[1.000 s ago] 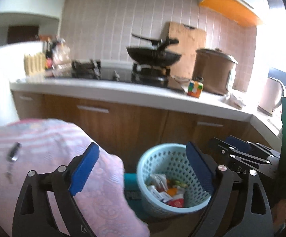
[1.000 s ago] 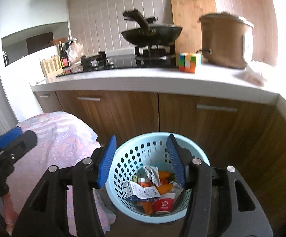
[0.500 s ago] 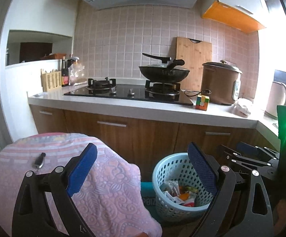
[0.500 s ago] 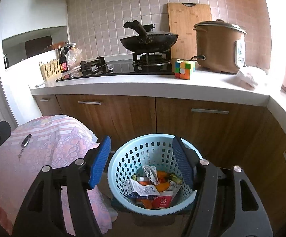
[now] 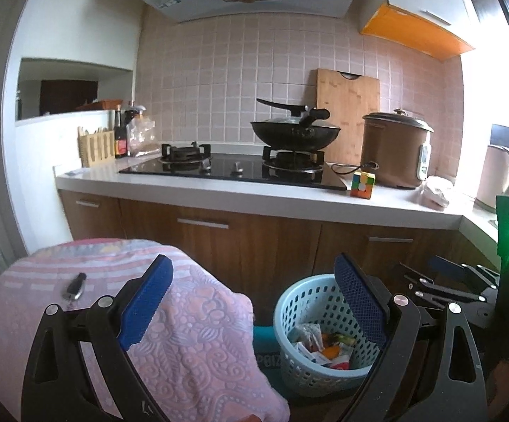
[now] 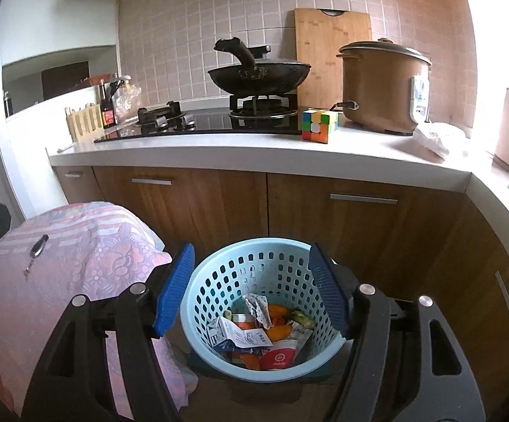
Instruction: Collect trash
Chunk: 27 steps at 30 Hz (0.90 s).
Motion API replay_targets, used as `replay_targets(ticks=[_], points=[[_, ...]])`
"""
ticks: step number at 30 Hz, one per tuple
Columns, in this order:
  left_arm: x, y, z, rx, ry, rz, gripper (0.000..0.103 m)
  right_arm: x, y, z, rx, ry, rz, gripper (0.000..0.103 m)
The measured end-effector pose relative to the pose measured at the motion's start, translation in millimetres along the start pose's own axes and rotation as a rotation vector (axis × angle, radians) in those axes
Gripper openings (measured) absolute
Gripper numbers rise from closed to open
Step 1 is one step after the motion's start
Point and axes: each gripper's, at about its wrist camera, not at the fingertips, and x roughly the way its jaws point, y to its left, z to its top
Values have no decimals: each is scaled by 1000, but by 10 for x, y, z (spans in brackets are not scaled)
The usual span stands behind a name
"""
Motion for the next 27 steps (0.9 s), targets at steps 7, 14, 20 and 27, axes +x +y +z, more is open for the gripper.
replay_targets(ticks=[7,14,20,27], points=[[53,67,-118,-4,25,11,91,22,131,-48,-28,-1,-13,69],[90,268,-236,-39,47,36,91,87,306,-61,-63,4,-18,69],[112,366,-291,-63,63,43,91,88,394,-76,-84,-2,-31,69],[104,395,-295,-57,63,50,91,68,352,-50,-58,-21,-28,69]])
